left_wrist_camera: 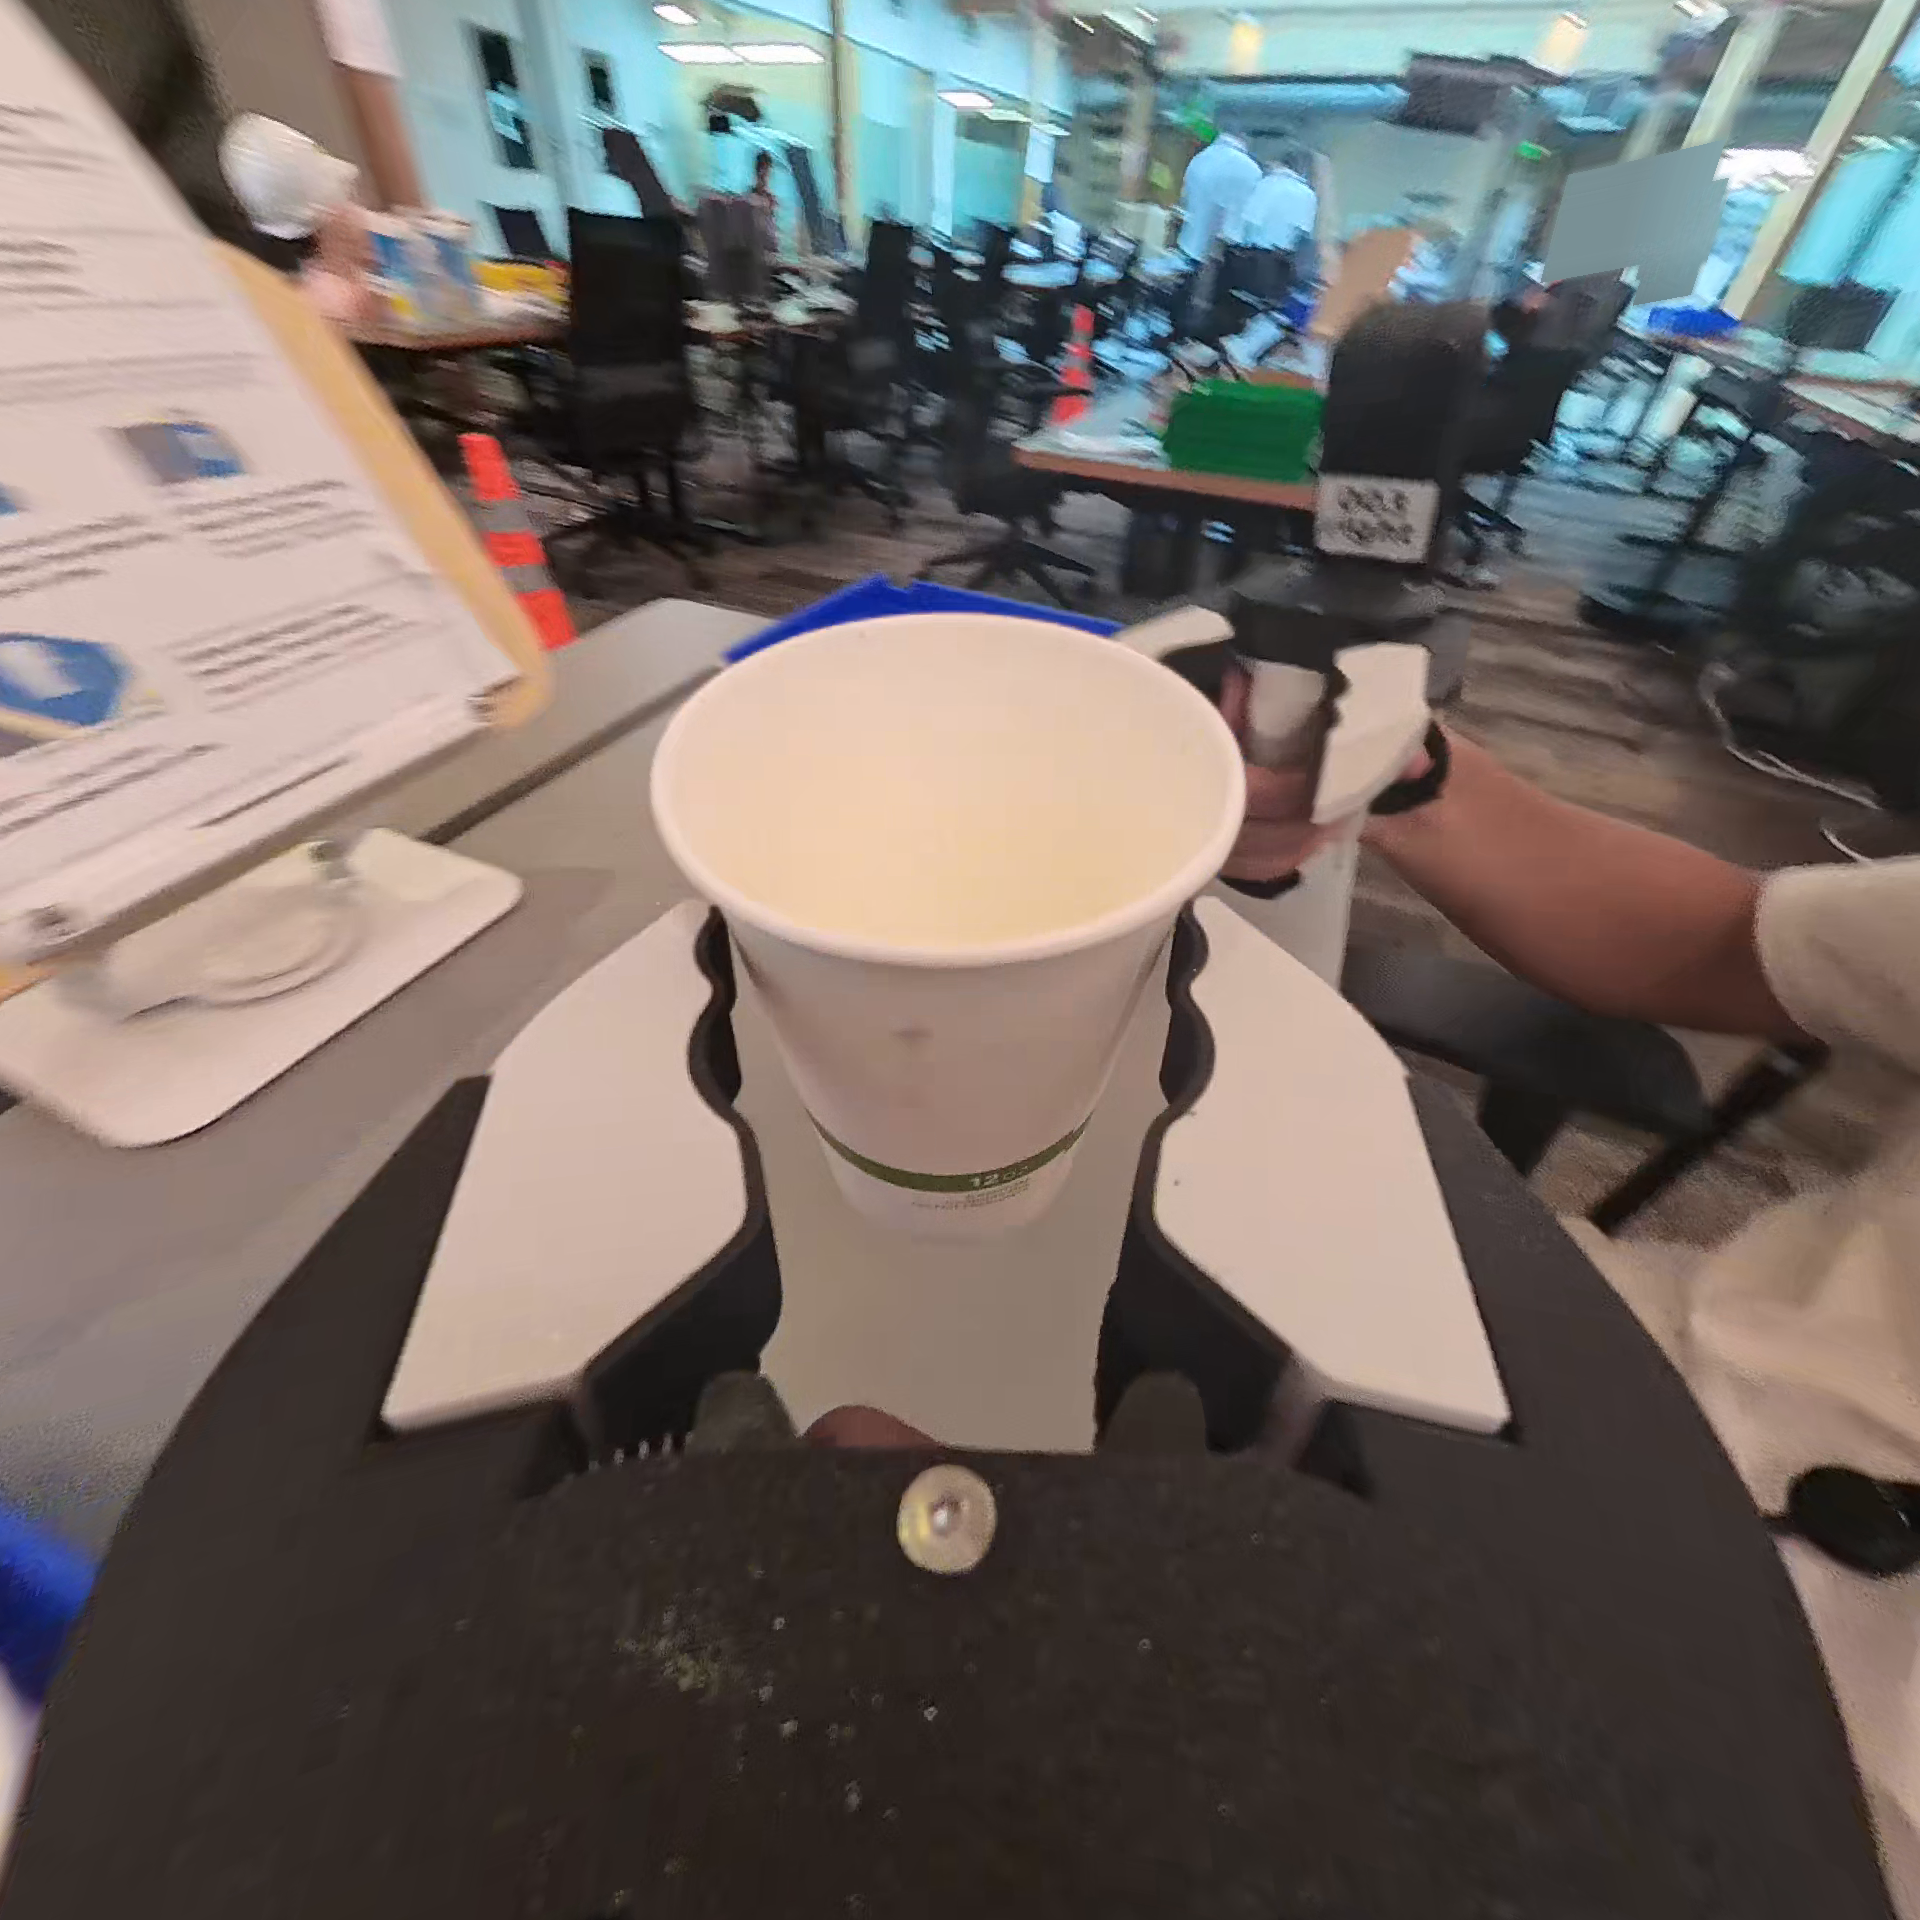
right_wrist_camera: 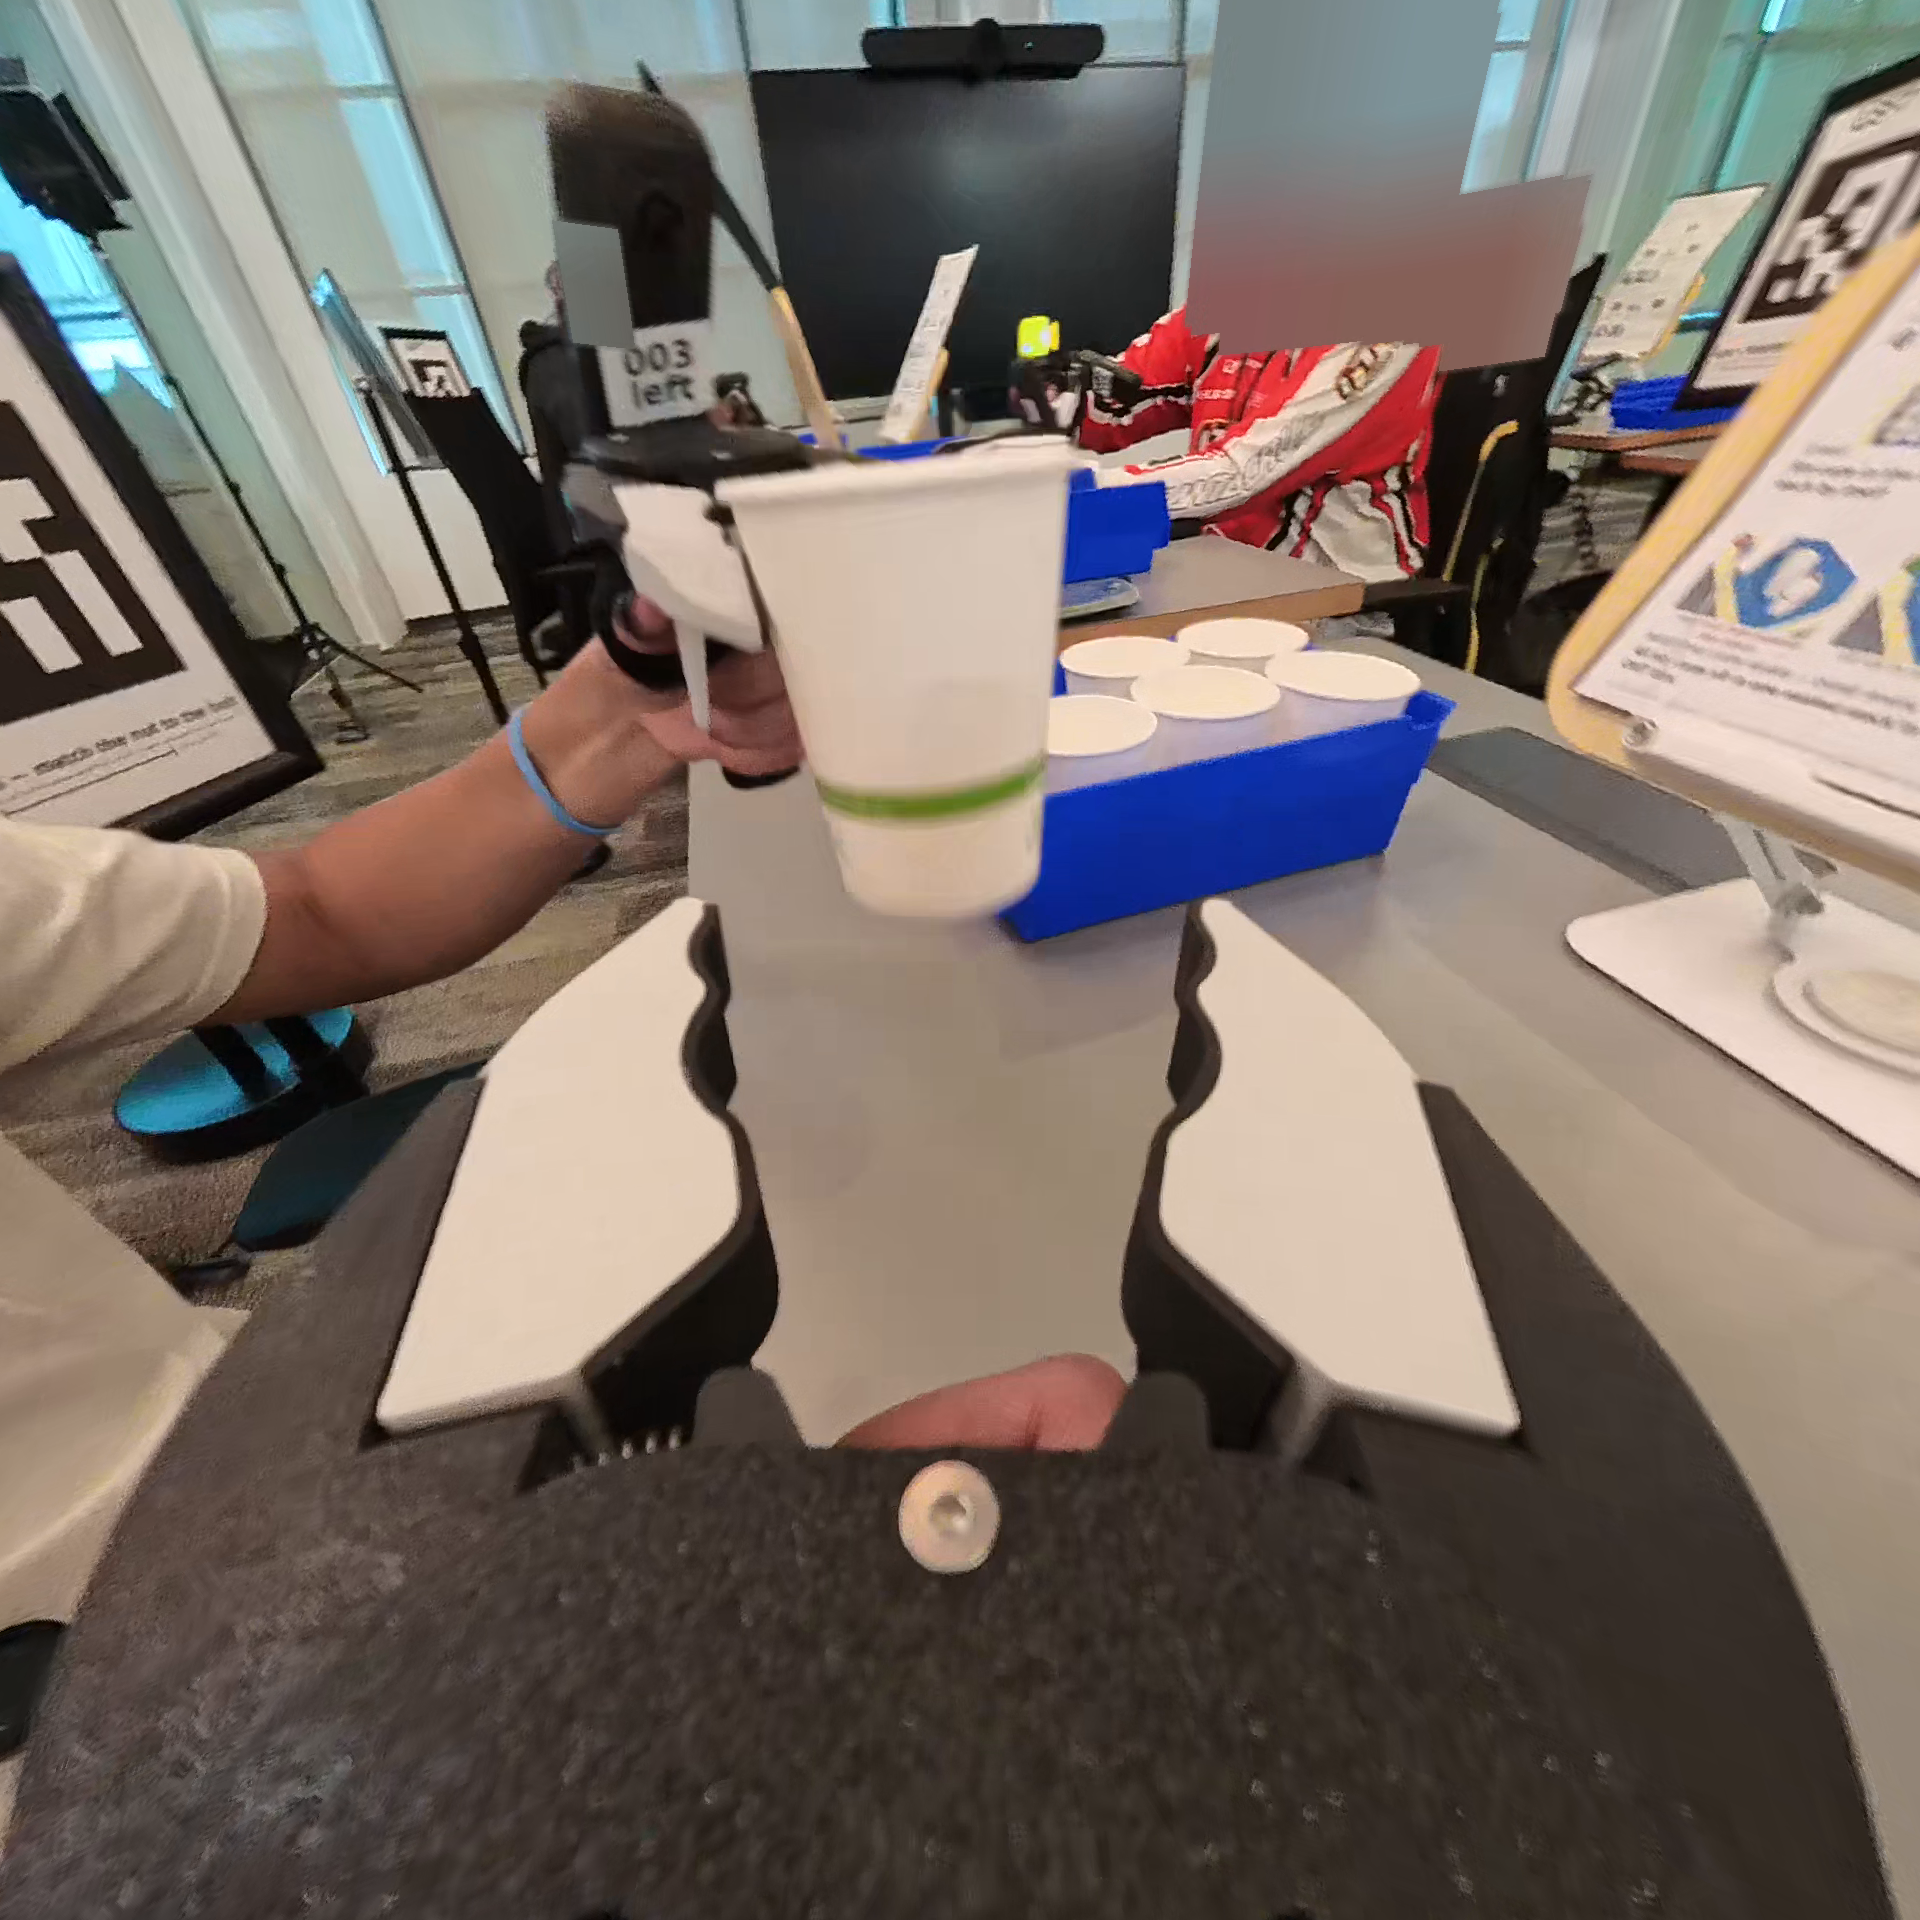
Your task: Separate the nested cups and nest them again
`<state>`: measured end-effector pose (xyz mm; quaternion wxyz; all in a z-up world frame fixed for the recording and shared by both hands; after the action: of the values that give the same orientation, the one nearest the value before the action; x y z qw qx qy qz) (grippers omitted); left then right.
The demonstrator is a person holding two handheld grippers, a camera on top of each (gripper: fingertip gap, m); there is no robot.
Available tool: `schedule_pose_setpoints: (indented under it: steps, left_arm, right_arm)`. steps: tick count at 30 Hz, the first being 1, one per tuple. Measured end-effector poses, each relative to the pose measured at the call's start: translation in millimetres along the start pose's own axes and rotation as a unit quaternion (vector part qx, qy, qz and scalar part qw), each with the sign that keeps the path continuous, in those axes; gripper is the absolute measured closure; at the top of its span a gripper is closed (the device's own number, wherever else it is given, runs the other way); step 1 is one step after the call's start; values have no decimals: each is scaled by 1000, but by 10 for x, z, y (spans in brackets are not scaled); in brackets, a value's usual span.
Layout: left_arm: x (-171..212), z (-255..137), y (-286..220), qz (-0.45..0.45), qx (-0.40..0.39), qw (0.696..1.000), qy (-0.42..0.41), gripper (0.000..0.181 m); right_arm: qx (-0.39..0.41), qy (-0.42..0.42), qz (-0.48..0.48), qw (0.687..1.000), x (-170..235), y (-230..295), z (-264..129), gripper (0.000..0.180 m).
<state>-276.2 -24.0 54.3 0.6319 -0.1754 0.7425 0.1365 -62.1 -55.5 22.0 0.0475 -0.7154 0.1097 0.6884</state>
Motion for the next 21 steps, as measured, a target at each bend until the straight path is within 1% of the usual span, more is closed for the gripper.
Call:
schedule_pose_setpoints:
  steps: [3,6,8,13,17,19,21]
  left_arm:
    - [62,309,-231,35,66,997,37,101]
    - [113,527,-394,66,96,992,57,101]
    - [143,634,-463,70,111,989,66,101]
    - [210,806,-565,51,144,985,78,101]
    - [263,862,-582,45,143,985,89,100]
    - [270,851,-589,39,137,986,90,100]
    - [265,785,-567,38,116,989,78,91]
  right_arm:
    - [-25,-6,-15,1000,-82,39,114,93]
    - [-61,-15,-9,998,-91,109,158,90]
    - [-56,-18,-5,998,-60,96,166,86]
    - [-48,-40,7,998,21,23,116,91]
    - [-40,-43,-2,998,63,9,76,93]
    - [-28,-52,-6,998,61,-4,43,98]
    - [-21,-71,0,997,38,-24,-39,98]
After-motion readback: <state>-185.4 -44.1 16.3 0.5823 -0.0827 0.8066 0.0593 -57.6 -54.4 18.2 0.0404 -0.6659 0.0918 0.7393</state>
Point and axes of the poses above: each gripper's, where its closed fingertips meet, z out along the fingers, x out of its underside, y = z × x across the jaws, the point moved 6 cm from there along -z, back along the fingers, and after that the axes turned 8 degrees about -x, right-handed, at the moved point
